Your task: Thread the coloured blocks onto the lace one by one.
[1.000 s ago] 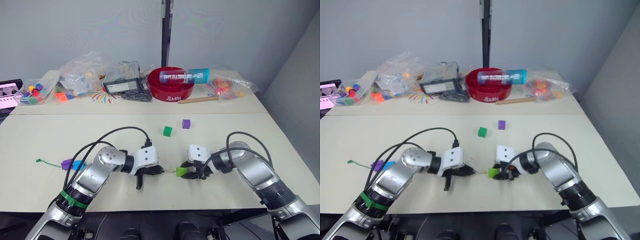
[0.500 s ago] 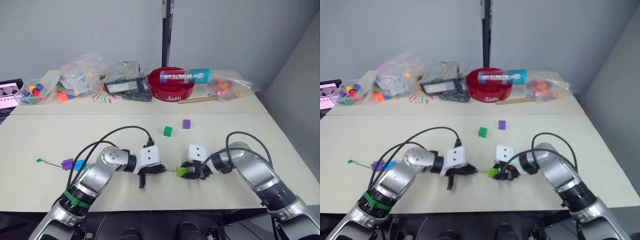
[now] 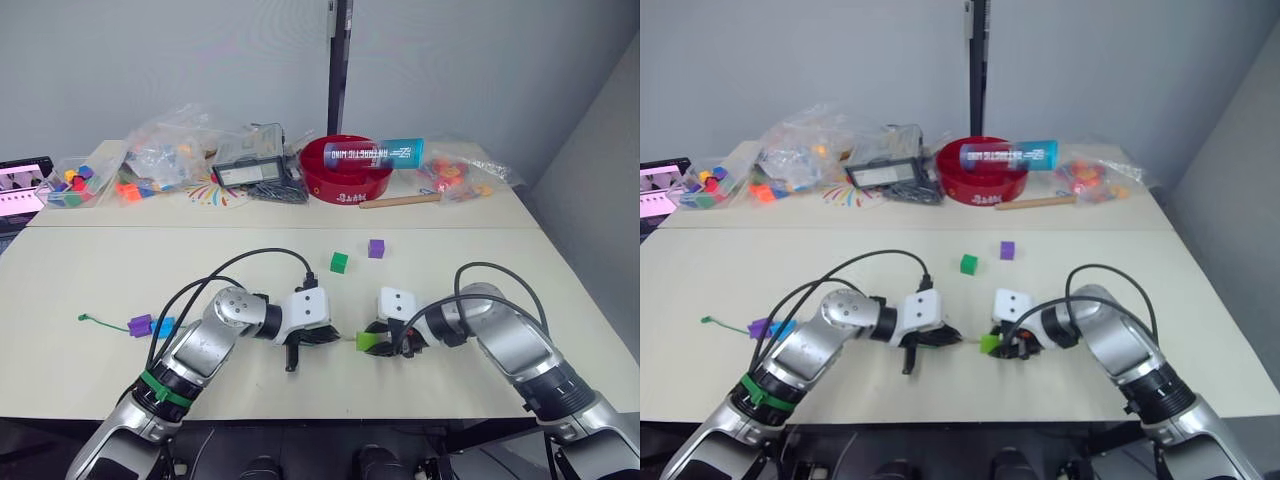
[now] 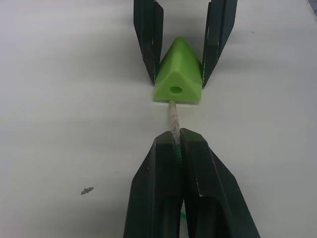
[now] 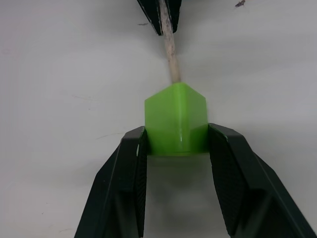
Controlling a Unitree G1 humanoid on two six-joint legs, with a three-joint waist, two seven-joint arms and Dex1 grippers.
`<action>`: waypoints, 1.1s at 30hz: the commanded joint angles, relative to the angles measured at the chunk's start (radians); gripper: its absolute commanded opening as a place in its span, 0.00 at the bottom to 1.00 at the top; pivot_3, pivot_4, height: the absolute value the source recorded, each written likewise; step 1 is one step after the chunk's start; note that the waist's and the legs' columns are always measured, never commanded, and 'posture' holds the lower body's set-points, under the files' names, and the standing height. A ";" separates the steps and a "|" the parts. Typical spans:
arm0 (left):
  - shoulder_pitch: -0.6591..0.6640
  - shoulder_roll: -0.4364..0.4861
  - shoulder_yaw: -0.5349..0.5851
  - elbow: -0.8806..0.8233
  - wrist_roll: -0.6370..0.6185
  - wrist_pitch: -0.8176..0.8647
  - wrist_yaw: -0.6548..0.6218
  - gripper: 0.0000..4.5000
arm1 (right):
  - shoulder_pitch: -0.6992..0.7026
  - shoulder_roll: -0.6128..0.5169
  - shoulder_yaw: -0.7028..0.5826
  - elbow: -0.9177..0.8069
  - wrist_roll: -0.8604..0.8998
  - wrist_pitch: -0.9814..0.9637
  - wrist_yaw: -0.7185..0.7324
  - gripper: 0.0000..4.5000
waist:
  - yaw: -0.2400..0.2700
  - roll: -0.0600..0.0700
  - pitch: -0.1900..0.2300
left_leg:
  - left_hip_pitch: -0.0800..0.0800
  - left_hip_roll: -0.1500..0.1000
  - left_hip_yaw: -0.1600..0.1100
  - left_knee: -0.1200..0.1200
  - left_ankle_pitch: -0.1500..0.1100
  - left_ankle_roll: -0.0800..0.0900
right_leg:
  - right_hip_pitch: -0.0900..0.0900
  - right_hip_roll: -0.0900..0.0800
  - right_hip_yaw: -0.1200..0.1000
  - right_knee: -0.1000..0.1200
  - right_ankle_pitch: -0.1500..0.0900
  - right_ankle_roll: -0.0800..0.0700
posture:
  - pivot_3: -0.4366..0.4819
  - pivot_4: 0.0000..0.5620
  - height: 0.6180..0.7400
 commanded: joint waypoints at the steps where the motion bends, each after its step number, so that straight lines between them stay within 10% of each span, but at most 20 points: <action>1: -0.018 -0.060 -0.033 -0.025 -0.014 -0.017 0.013 0.00 | 0.018 0.021 0.033 -0.037 0.007 0.019 -0.012 0.29 | 0.004 0.000 0.000 | 0.000 0.000 0.000 0.000 0.000 0.000 | 0.000 0.000 0.000 0.000 0.000 0.000 | 0.48 0.27 0.92; 15: 0.011 0.003 0.007 -0.019 -0.018 -0.034 -0.036 0.00 | 0.051 0.006 0.049 -0.113 0.016 0.096 -0.021 0.29 | 0.003 0.000 0.000 | 0.000 0.000 0.000 0.000 0.000 0.000 | -0.001 0.000 0.000 0.000 0.000 0.000 | 0.48 0.27 0.92; 16: 0.014 0.008 0.009 -0.021 -0.019 -0.035 -0.038 0.00 | 0.053 0.006 0.051 -0.115 0.015 0.096 -0.022 0.52 | 0.001 0.000 0.000 | 0.000 0.000 0.000 0.000 0.000 0.000 | -0.001 0.000 0.000 0.000 0.000 0.000 | 0.48 0.27 0.92; 22: 0.025 0.021 0.010 -0.038 -0.023 -0.033 -0.044 0.00 | 0.044 0.007 0.058 -0.110 0.012 0.095 -0.026 0.95 | -0.009 0.000 0.000 | 0.000 0.000 0.000 0.000 0.000 0.000 | -0.001 0.001 0.000 0.000 0.000 0.000 | 0.48 0.27 0.92; 33: 0.039 0.059 0.034 -0.074 -0.044 -0.027 -0.046 0.00 | 0.090 0.018 -0.010 -0.115 0.056 0.062 -0.080 0.95 | -0.009 0.000 0.000 | 0.000 0.000 0.000 0.000 0.000 0.000 | -0.001 0.001 0.000 0.000 0.000 0.000 | 0.48 0.27 0.92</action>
